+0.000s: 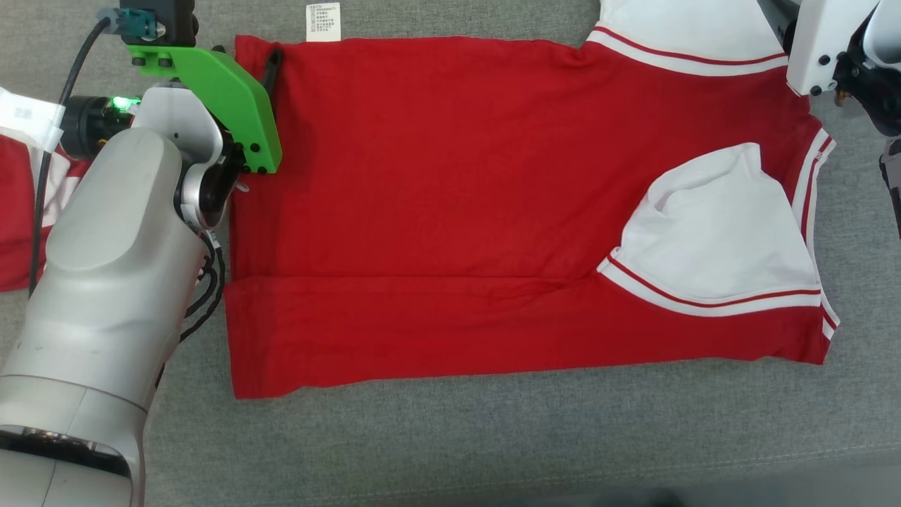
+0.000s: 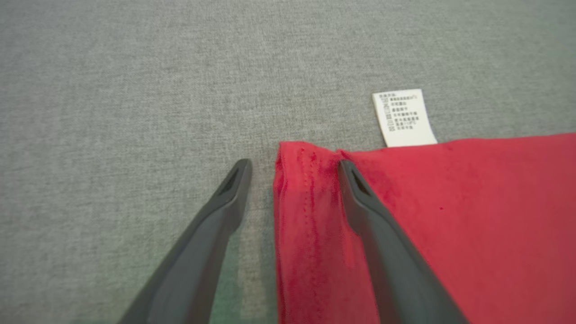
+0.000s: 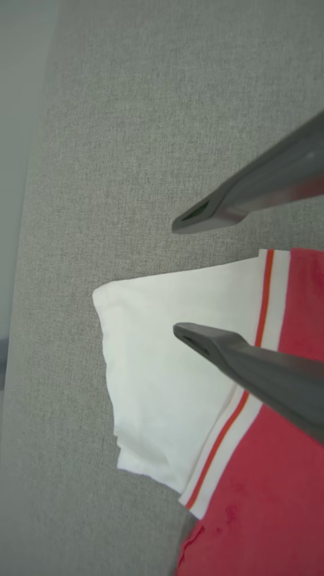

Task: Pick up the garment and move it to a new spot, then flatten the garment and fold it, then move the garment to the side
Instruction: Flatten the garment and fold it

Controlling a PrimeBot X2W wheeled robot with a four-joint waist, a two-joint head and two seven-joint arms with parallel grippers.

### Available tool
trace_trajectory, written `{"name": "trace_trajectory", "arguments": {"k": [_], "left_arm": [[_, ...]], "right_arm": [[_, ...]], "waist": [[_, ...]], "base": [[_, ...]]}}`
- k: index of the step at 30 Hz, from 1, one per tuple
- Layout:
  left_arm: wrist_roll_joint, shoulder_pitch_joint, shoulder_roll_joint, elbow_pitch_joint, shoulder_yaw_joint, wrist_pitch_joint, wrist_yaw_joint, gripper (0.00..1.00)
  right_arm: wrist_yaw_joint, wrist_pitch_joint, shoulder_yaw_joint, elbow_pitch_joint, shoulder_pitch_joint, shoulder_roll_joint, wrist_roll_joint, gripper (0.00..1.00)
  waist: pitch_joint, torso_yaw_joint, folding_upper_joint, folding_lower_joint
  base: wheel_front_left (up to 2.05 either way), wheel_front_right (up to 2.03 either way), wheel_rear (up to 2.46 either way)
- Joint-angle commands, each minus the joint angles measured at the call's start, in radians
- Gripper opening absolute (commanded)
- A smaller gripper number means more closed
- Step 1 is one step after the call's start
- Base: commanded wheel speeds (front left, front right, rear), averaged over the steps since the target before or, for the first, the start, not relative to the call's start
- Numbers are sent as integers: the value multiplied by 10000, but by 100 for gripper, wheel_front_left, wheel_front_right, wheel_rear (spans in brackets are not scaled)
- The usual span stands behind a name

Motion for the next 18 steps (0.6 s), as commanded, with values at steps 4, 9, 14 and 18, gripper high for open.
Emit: {"name": "trace_trajectory", "arguments": {"k": [4,9,14,18], "left_arm": [[174,-152,-121,579,-168,168,371,4],[204,-94,-411,710,-273,14,498,0],[201,213,-848,628,-432,-376,443,0],[113,387,-1169,625,-538,-641,293,0]], "right_arm": [[3,-49,170,360,-241,-117,135,100],[1,7,317,565,-484,-403,-41,100],[1,-137,448,796,-684,-703,-267,100],[1,-364,475,1060,-800,-826,-559,100]], "waist": [[141,112,0,-1],[298,436,0,-1],[471,826,0,-1],[643,1093,0,-1]], "base": [[0,0,0],[0,0,0],[0,0,0],[0,0,0]]}}
